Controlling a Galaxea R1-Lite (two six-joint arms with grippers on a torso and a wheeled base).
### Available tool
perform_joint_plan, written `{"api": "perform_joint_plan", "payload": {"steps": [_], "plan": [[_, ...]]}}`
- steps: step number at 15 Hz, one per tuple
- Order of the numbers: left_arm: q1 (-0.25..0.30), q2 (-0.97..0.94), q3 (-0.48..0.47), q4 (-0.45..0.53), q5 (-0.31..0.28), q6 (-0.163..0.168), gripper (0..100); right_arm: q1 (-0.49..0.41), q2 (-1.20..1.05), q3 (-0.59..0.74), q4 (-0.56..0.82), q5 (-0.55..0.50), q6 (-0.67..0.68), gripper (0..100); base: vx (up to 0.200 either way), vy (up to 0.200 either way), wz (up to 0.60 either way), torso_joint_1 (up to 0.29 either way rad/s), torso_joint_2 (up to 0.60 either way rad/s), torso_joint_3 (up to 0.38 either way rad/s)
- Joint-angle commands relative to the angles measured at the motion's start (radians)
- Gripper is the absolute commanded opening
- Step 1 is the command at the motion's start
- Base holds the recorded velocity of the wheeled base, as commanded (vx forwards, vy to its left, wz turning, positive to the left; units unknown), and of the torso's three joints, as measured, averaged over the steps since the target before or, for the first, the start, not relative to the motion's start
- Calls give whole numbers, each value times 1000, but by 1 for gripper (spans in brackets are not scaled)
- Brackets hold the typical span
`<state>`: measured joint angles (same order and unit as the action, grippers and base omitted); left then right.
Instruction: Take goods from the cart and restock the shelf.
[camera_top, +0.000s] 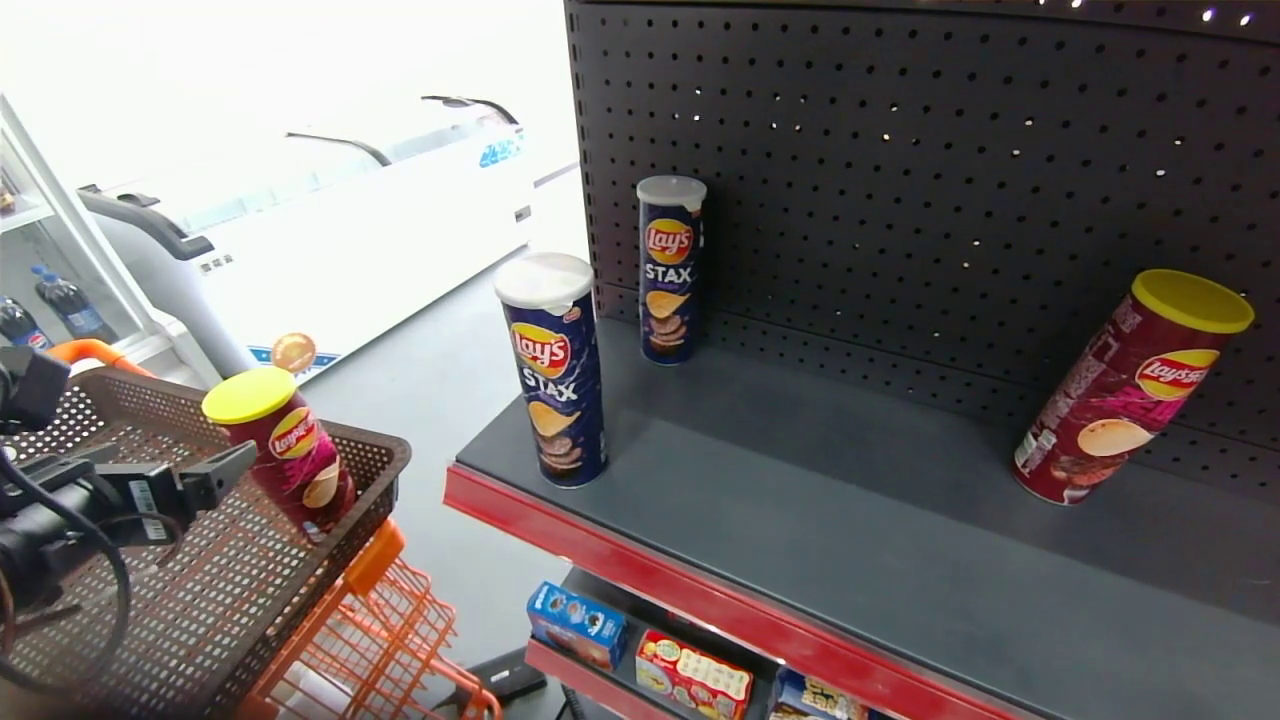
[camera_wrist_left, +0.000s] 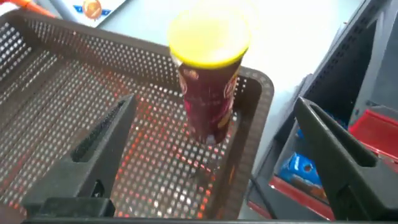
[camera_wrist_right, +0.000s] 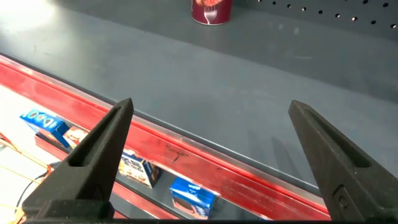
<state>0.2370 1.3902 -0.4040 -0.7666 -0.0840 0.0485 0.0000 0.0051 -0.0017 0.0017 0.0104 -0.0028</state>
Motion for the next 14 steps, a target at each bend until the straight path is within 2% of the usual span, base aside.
{"api": "perform_joint_plan", "payload": {"steps": [1, 3, 6, 9, 14], "plan": [[-1, 208, 2, -148, -28, 31, 100, 0, 1, 0, 0, 0, 0, 100, 0, 0, 0, 0, 0, 0], [-4, 286, 13, -272, -46, 33, 100, 0, 1, 0, 0, -1, 0, 100, 0, 0, 0, 0, 0, 0], [-4, 383, 13, -379, -45, 33, 100, 0, 1, 0, 0, -1, 0, 100, 0, 0, 0, 0, 0, 0], [-5, 510, -12, -550, -46, 31, 100, 0, 1, 0, 0, 0, 0, 100, 0, 0, 0, 0, 0, 0], [-7, 644, -119, -596, -45, 33, 100, 0, 1, 0, 0, 0, 0, 100, 0, 0, 0, 0, 0, 0]]}}
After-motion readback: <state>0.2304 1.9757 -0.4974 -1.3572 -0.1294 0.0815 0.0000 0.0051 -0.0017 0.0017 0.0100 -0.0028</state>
